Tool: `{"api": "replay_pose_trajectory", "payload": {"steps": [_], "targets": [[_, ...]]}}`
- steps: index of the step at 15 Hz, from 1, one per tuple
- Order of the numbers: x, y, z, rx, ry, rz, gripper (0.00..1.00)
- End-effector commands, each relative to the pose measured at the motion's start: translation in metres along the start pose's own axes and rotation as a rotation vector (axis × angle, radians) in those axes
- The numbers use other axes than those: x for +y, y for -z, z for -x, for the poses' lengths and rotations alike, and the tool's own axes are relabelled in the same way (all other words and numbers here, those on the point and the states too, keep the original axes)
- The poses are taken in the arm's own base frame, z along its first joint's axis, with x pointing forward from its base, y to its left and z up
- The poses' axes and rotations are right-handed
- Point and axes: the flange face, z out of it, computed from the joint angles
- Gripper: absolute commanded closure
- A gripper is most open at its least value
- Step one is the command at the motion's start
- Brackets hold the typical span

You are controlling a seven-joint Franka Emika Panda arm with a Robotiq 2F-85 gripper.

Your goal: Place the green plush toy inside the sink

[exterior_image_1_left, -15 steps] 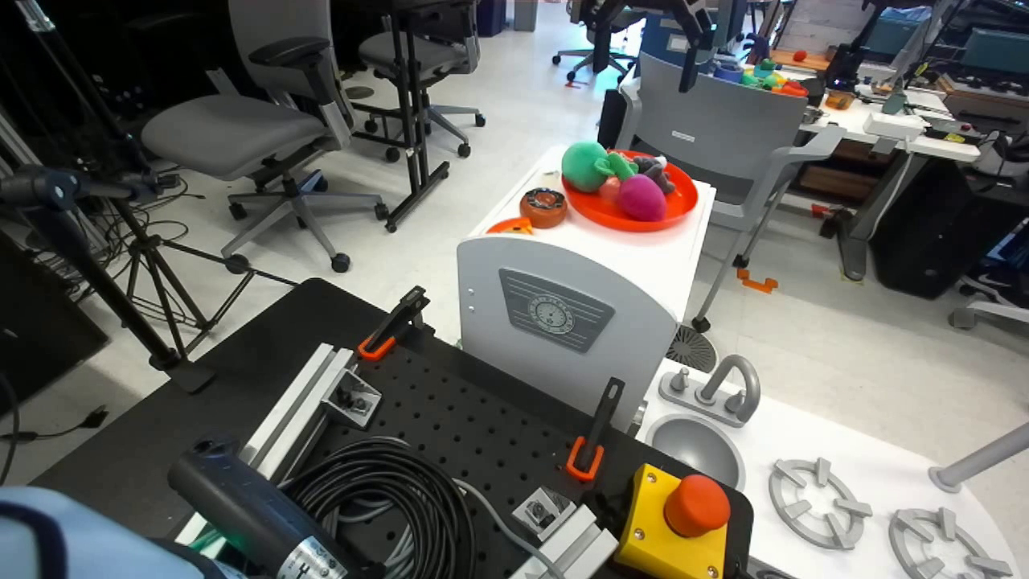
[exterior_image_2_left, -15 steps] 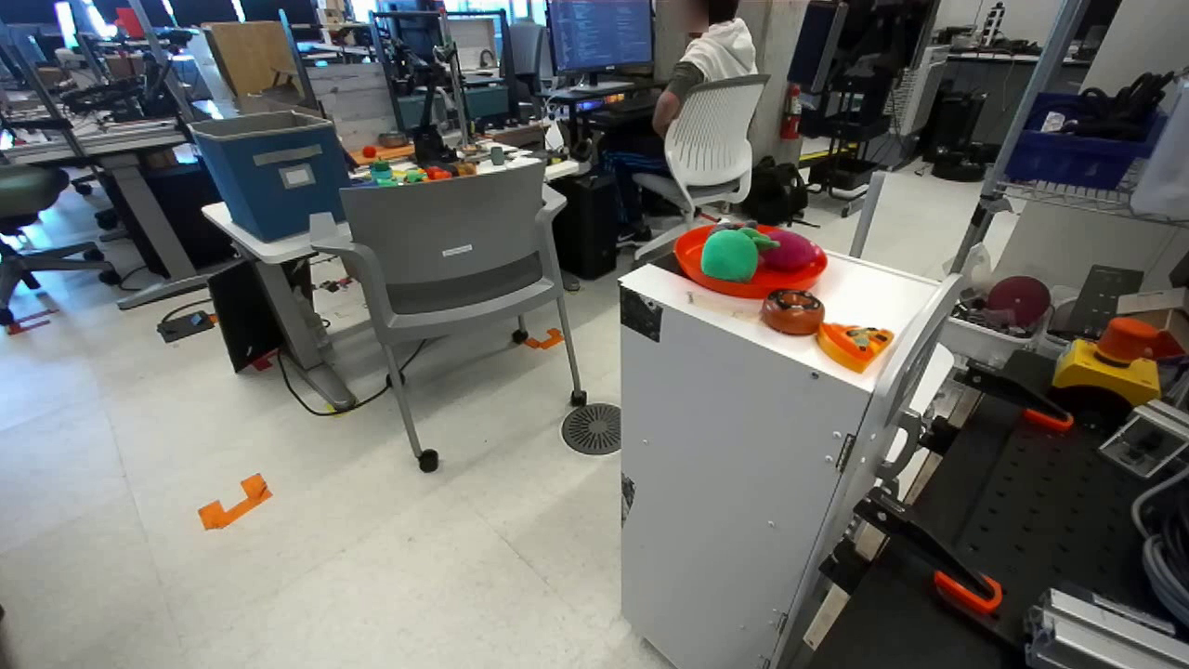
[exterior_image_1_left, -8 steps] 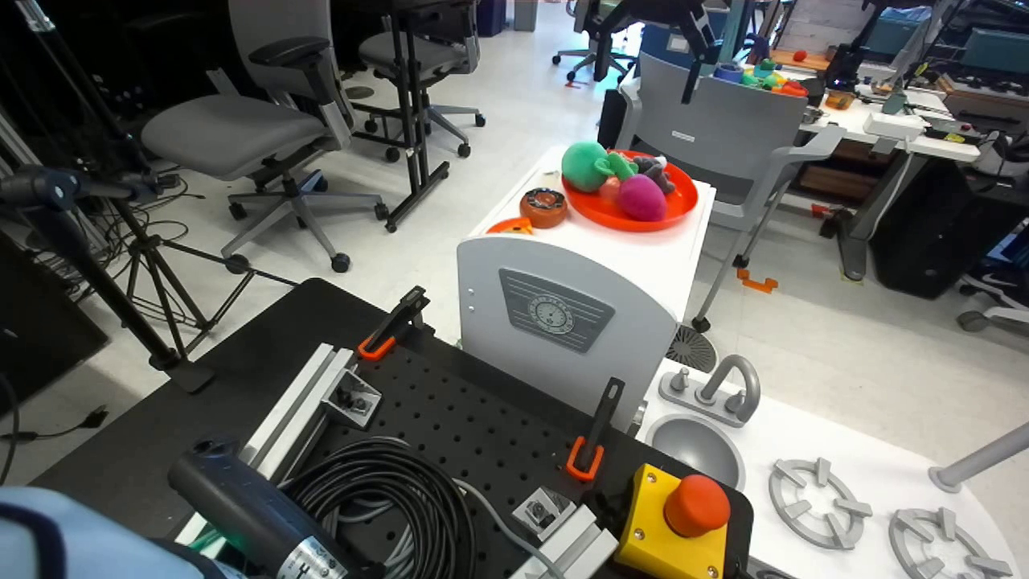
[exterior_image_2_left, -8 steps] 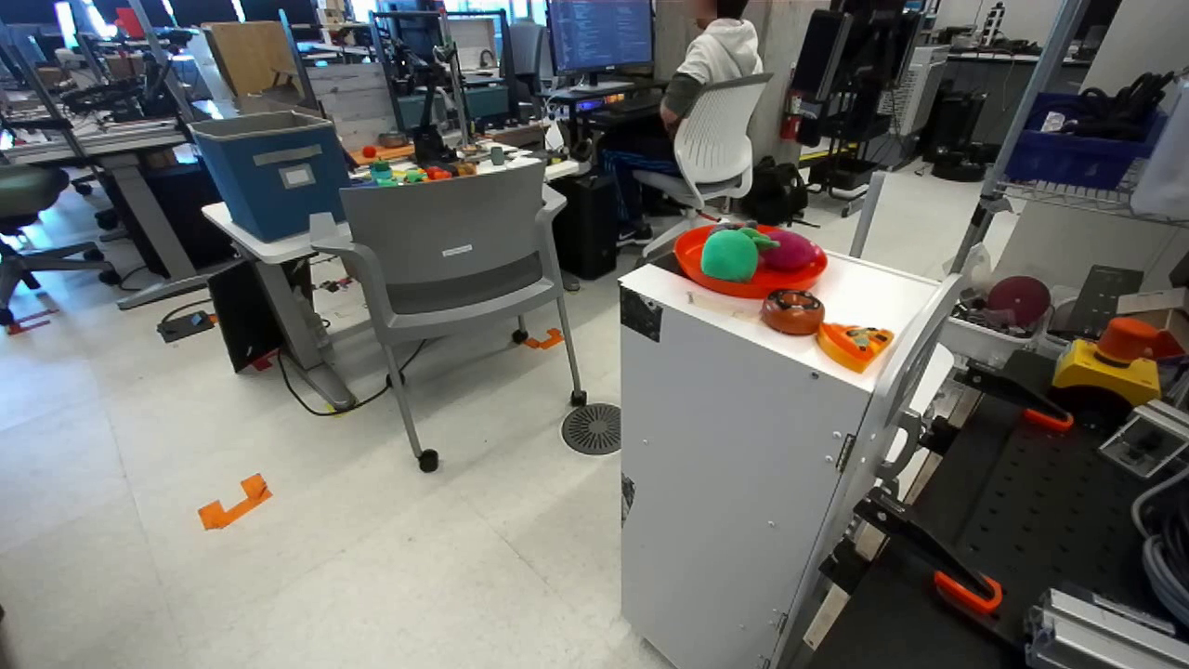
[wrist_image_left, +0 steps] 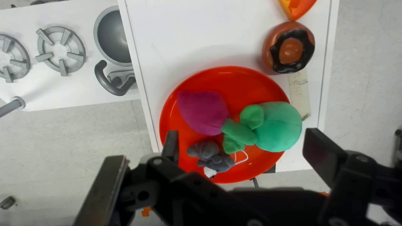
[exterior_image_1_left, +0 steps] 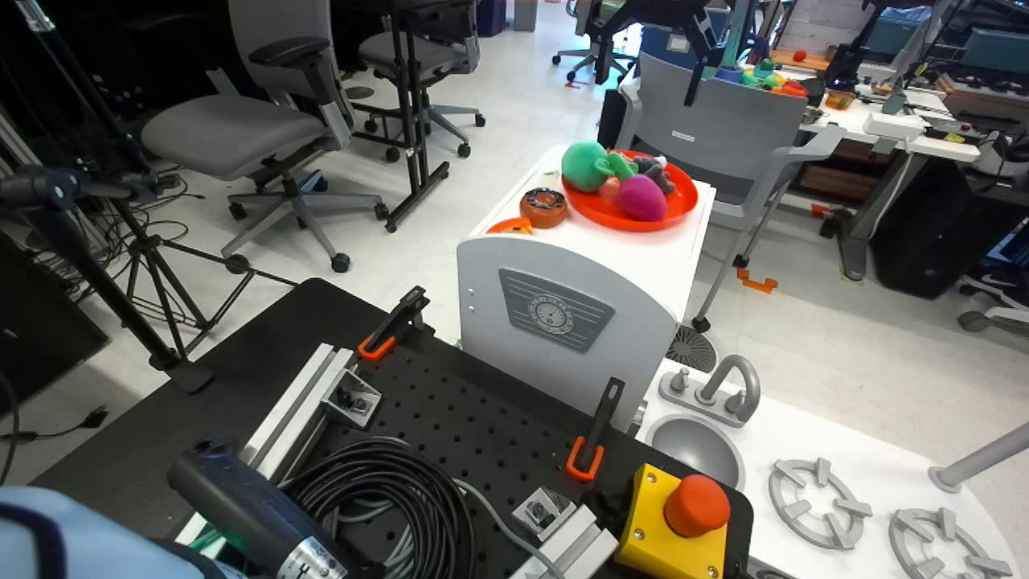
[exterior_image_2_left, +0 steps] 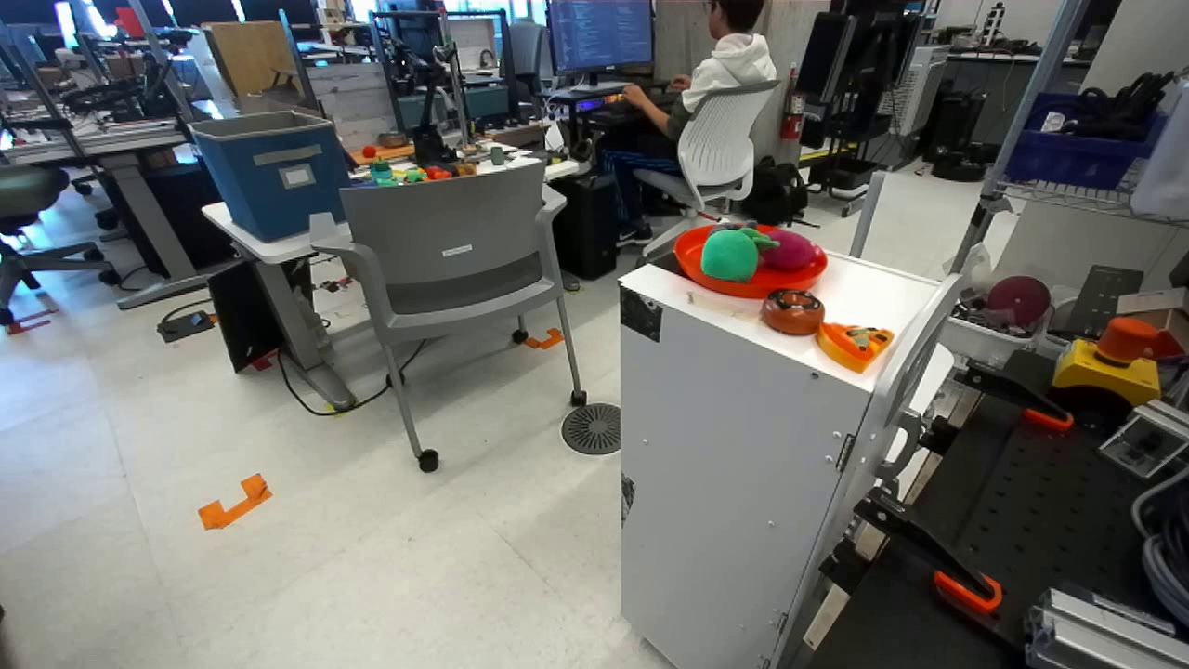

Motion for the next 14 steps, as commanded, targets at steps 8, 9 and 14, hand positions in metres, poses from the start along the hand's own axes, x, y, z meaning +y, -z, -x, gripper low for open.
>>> {"api": "replay_pose_trajectory", "payload": {"steps": [8, 9, 14], "targets": [[0.004, 0.006, -0.012, 0.034, -0.033, -0.008, 0.0], [0.002, 0.006, -0.014, 0.037, -0.032, -0.005, 0.0], [-0.015, 0.003, -0.028, 0.018, 0.003, 0.017, 0.0]]}}
